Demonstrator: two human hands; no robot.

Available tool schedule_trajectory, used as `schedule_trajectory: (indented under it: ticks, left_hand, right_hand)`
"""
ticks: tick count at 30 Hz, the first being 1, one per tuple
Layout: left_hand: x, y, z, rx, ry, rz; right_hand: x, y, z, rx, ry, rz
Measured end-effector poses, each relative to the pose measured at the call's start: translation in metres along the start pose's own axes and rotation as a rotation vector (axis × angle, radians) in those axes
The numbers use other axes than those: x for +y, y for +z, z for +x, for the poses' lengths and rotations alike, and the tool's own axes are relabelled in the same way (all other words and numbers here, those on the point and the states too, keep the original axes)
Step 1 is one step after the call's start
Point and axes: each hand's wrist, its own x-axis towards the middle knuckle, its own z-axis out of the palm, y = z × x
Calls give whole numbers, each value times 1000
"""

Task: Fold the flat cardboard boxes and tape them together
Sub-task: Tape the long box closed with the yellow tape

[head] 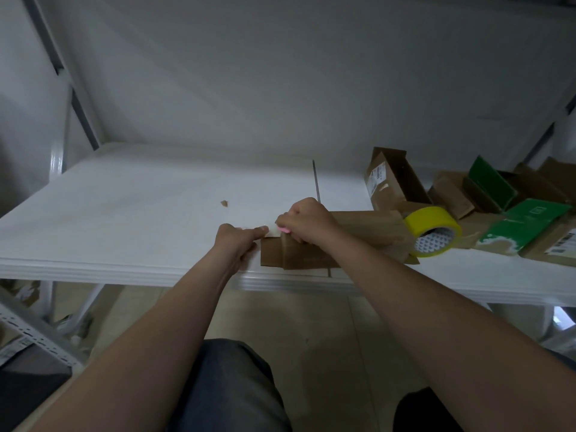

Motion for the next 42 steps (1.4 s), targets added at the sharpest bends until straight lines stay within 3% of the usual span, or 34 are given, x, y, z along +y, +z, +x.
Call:
schedule_trajectory:
  ticks: [6,11,20,25,38,42]
  left_hand:
    - [-2,-2,3,-6,-9,-27]
    - [-3,-1,3,1,-8,-30]
    - [-6,-4,7,25,-27,5]
    - [-10,1,11,47,2,60]
    - [-7,9,11,81,14,157]
    - [-7,8,10,84,4,112]
  right_hand:
    - [-6,4,2,-6,-22,-95]
    - [-13,4,-3,-45,-44,59]
    - [-29,15,-2,6,1,-340]
    - [-38,18,1,-7,43,-425]
    - [-49,4,5,-342,132,-367]
    - [-46,-1,1,-333,134,-298]
